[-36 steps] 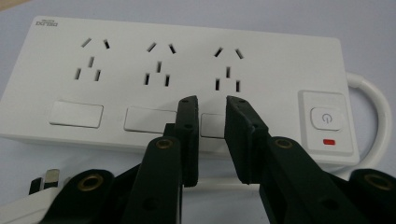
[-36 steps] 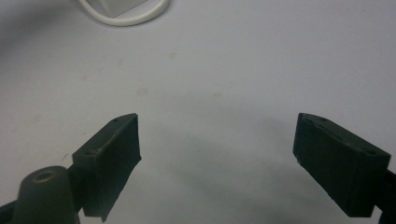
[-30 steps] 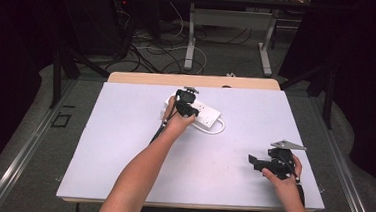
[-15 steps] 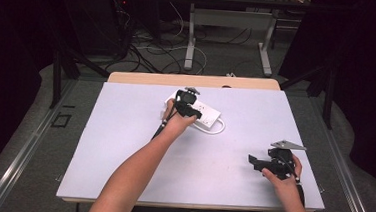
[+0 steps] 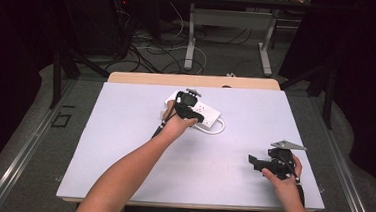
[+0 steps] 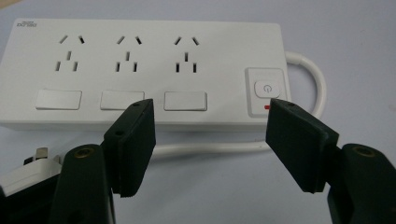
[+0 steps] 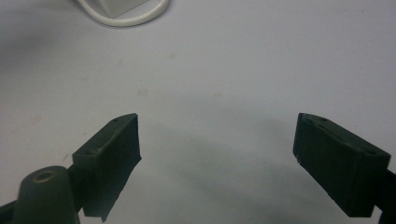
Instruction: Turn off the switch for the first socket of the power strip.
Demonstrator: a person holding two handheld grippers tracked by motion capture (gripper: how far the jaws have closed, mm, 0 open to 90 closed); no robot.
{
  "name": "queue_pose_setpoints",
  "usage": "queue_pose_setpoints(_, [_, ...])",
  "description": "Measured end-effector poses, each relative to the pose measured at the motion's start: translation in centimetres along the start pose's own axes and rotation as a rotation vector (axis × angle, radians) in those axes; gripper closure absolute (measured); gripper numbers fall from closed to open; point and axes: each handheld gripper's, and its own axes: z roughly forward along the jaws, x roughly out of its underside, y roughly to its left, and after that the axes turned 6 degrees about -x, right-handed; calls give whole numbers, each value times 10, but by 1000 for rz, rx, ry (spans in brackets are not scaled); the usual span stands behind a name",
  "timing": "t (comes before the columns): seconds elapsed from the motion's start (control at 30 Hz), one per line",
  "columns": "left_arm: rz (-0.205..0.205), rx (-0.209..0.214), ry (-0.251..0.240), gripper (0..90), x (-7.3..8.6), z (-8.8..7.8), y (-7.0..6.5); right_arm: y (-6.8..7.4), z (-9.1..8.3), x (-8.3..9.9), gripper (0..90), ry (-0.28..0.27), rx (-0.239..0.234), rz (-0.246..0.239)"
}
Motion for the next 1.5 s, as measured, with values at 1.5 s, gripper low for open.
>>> queue_pose_setpoints(1.5, [9,104,-111,2,45,-80,14,2,-1,0,141,-2,5,-6])
